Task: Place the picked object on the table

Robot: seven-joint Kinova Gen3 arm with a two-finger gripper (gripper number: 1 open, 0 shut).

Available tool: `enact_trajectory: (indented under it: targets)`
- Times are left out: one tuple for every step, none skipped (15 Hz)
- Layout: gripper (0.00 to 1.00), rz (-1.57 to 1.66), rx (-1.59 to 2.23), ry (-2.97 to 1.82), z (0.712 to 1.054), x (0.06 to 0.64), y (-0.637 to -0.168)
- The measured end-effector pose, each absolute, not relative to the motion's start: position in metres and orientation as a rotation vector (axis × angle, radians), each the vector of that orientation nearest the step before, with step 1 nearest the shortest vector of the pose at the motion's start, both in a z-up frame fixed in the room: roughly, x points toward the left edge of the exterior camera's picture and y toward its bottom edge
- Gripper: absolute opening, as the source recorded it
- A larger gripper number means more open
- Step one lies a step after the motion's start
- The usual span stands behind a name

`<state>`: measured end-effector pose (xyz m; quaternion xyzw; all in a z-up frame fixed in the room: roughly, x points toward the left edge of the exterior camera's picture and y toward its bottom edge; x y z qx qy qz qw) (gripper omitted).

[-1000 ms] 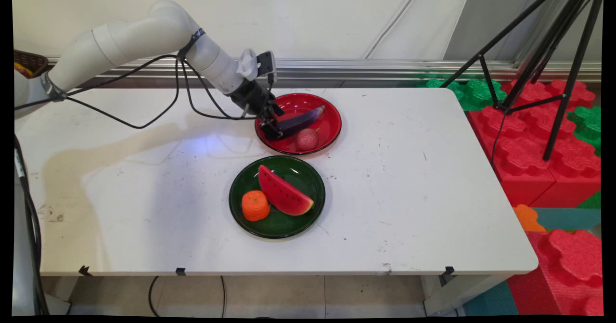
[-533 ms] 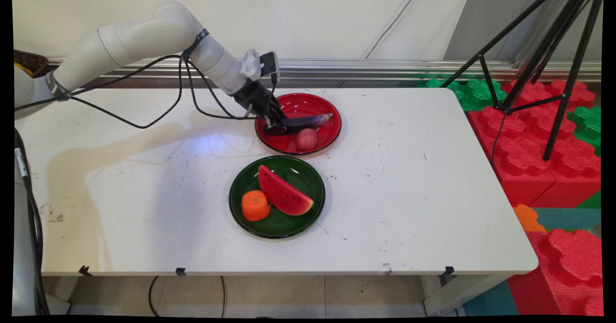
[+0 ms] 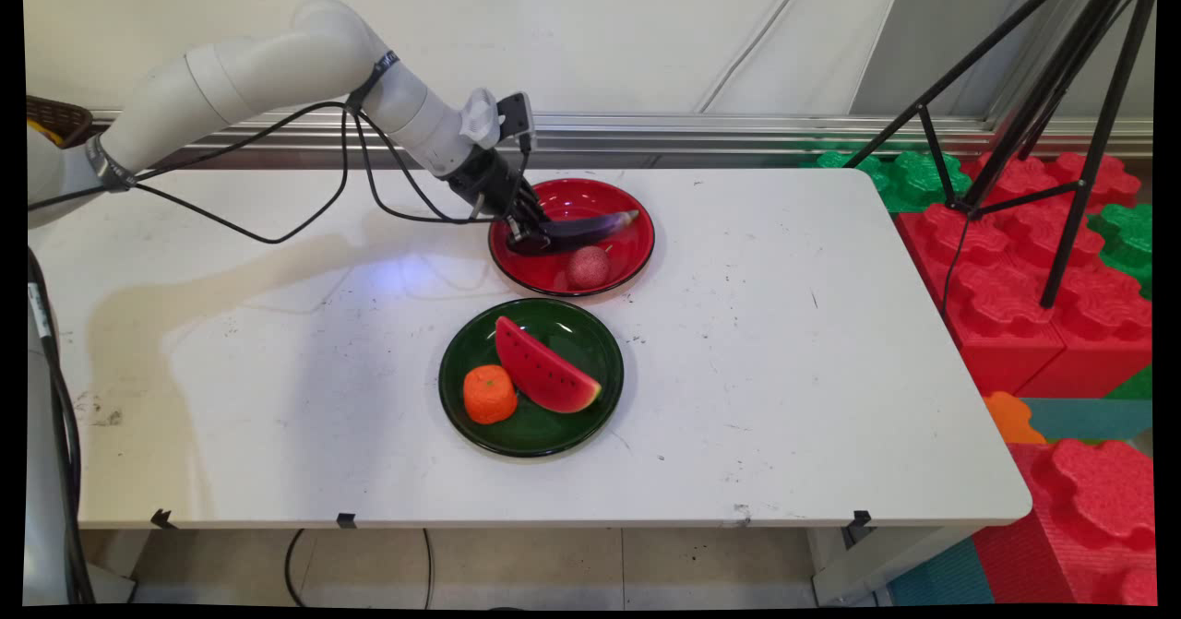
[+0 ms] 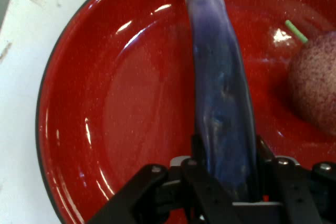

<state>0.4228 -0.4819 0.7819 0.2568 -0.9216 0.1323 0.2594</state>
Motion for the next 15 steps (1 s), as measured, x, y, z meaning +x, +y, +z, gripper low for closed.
enact_trajectory:
  targets:
    - [0.0,0.361,0.695,-2.493,0.784,0.423,-0.481]
    - [0.0,0.364,0.694,-2.484,0.787,0.425,-0.48]
    - [0.0,0.369,0.692,-2.476,0.791,0.426,-0.479]
    - [0.0,0.374,0.688,-2.467,0.796,0.428,-0.476]
    - [0.0,0.379,0.683,-2.458,0.801,0.431,-0.473]
    - [0.0,0.385,0.679,-2.451,0.806,0.433,-0.47]
    - [0.0,0.388,0.675,-2.447,0.809,0.435,-0.468]
    - [0.0,0.394,0.668,-2.441,0.814,0.437,-0.465]
    - [0.0,0.401,0.66,-2.434,0.821,0.441,-0.461]
    - [0.0,0.407,0.652,-2.428,0.828,0.445,-0.457]
    - [0.0,0.412,0.643,-2.424,0.833,0.448,-0.453]
    - [0.0,0.415,0.638,-2.422,0.837,0.45,-0.45]
    - [0.0,0.419,0.629,-2.419,0.843,0.454,-0.447]
    - [0.0,0.423,0.619,-2.416,0.85,0.458,-0.442]
    - [0.0,0.426,0.612,-2.413,0.856,0.462,-0.436]
